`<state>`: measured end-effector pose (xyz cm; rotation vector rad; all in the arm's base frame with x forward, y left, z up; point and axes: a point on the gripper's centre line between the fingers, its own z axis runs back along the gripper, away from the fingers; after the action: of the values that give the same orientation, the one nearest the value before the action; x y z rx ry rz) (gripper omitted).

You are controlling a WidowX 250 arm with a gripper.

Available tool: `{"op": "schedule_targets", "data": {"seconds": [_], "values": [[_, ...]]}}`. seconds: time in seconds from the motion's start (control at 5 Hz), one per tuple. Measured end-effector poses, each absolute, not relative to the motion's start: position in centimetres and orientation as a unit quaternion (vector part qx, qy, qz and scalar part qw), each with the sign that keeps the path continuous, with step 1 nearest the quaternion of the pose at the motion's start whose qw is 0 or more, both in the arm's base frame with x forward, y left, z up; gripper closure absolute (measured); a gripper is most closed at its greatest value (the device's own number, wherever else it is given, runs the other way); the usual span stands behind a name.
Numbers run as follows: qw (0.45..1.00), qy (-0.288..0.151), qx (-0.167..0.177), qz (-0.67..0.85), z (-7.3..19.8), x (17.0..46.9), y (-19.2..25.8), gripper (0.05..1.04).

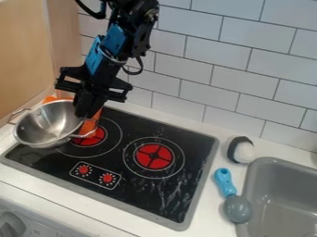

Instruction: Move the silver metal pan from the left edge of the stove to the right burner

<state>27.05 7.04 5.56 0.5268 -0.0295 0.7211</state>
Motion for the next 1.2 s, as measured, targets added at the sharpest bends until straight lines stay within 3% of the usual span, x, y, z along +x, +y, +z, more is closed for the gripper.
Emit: {"op": "schedule_targets", "data": {"seconds": [0.6,1.2], "values": [[0.911,-0.045,0.250,0.324,6.3,29.9,5.5,1.033],[0.940,-0.080,0.260,0.203,5.3,32.6,-3.5,1.033]]}}
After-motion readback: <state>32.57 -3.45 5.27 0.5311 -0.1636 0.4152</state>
